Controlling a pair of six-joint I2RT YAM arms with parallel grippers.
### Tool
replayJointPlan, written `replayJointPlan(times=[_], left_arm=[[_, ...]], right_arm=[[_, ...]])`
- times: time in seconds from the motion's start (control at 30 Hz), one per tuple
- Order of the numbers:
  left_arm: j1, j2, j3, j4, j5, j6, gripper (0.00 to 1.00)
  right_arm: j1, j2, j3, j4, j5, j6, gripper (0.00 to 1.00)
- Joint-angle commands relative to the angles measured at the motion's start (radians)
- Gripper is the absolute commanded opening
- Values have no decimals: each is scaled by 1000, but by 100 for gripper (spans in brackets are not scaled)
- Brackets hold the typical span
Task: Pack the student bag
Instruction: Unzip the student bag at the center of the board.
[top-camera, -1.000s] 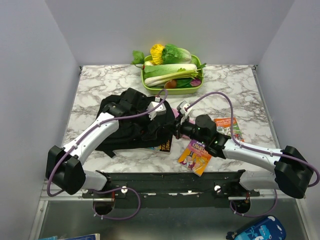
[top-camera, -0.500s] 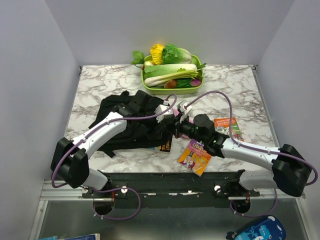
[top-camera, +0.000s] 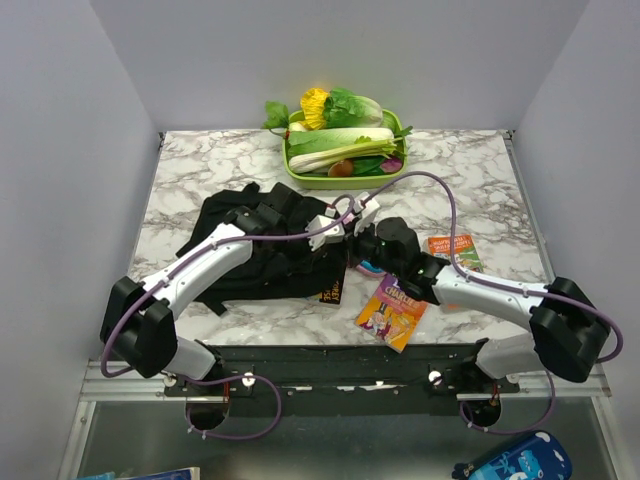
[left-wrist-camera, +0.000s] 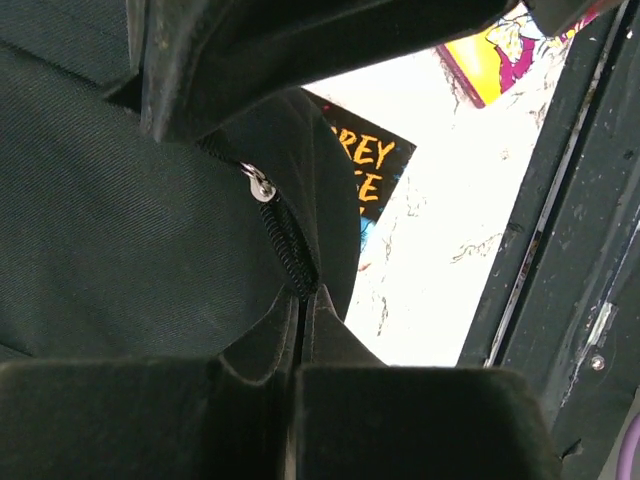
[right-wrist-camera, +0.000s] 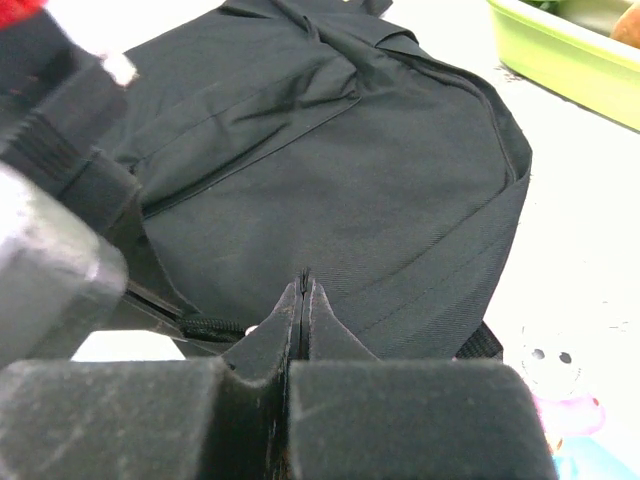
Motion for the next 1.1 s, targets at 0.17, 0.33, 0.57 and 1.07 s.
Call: replayJointPlan(times=[0.17,0.33,0.57,1.07], left_arm=[[-126,-115,35,-223,-45,175,0],[-186,-144,36,-283,-60,200,0],[-311,-179,33,-373,-126,269,0],[-142,-327,-54,-516,-421,374,0]], right_arm=[[-132,91,116,-58,74,40,1],[-151,154,182,-64,43,29,1],[-190,320,331,-100,75,-2,1],[-238,220,306,-13,124,26,1]])
